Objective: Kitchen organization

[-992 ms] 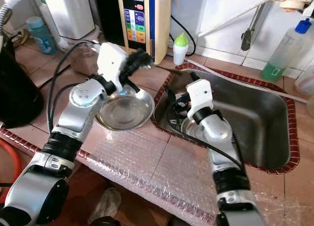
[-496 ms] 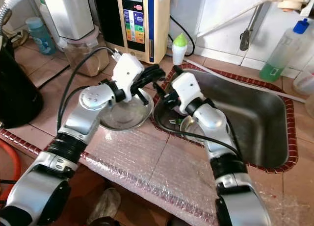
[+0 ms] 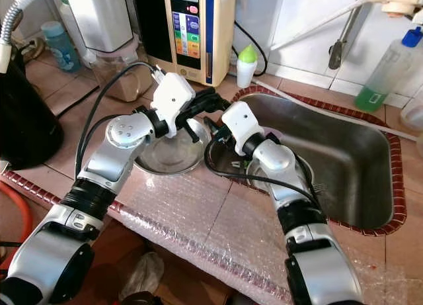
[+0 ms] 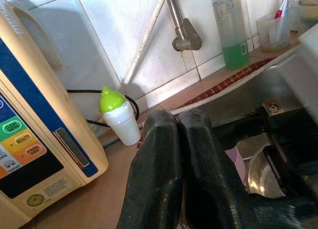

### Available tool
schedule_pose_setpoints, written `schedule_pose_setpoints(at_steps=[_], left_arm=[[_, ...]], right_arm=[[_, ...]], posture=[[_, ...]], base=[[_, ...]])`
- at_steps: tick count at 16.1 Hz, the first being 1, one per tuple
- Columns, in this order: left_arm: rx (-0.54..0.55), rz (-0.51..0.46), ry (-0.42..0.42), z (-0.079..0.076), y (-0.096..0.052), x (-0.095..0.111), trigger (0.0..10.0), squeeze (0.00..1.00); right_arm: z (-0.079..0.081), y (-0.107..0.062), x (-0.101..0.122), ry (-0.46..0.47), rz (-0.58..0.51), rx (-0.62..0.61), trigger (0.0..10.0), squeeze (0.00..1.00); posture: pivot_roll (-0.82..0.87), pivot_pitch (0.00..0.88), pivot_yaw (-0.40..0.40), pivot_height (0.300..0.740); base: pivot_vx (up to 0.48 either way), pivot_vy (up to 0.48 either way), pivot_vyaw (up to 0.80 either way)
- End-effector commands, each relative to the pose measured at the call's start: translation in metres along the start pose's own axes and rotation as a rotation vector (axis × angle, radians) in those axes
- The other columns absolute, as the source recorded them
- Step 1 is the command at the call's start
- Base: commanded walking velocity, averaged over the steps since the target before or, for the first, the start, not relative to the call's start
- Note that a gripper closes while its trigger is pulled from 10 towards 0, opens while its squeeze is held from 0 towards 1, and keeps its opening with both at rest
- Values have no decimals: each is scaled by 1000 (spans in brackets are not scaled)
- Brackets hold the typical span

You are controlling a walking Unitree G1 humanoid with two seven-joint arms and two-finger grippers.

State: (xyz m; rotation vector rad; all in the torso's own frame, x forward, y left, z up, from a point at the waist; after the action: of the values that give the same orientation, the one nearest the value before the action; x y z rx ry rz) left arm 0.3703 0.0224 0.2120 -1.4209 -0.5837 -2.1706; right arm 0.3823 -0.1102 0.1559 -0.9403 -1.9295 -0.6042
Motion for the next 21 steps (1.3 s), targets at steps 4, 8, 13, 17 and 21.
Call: schedule_pose_setpoints(at_steps=[4, 8, 13, 17, 21], left_arm=[[-29, -24, 61, 0, 4, 12, 0, 0], [-23, -34, 56, -1, 6, 14, 0, 0], [-31, -25, 57, -4, 6, 10, 0, 0], [-38, -15, 81, -5, 7, 7, 1569, 0], [-68, -20, 42, -9, -2, 3, 10000, 1000]], right_arm=[[-14, 3, -12, -70, 100, -68, 0, 0], [-21, 3, -18, -58, 136, -117, 0, 0], [-23, 3, -19, -56, 139, -139, 0, 0], [-25, 2, -20, -54, 142, -150, 0, 0], [-30, -2, -29, -36, 182, -194, 0, 0]], posture=[[-6, 0, 37, 740], [-6, 0, 33, 740], [-11, 0, 32, 740], [-14, 0, 32, 740], [-14, 0, 31, 740]], base=[[0, 0, 0], [0, 0, 0], [0, 0, 0], [0, 0, 0], [0, 0, 0]])
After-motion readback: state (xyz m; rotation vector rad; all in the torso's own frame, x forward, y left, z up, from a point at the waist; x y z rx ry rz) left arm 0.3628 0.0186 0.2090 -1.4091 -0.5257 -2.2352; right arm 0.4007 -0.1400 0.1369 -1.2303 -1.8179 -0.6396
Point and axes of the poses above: a point about 5 cm out from each wrist's last joint towards the gripper, its own y axis pointing out of the wrist towards the gripper, its own x axis along the axis of the wrist's last joint, z = x × y, the point moved 3 cm from there along y, pointing out of the wrist towards the gripper, and after that the axes turned 3 degrees about -y, right-handed, at the moved point
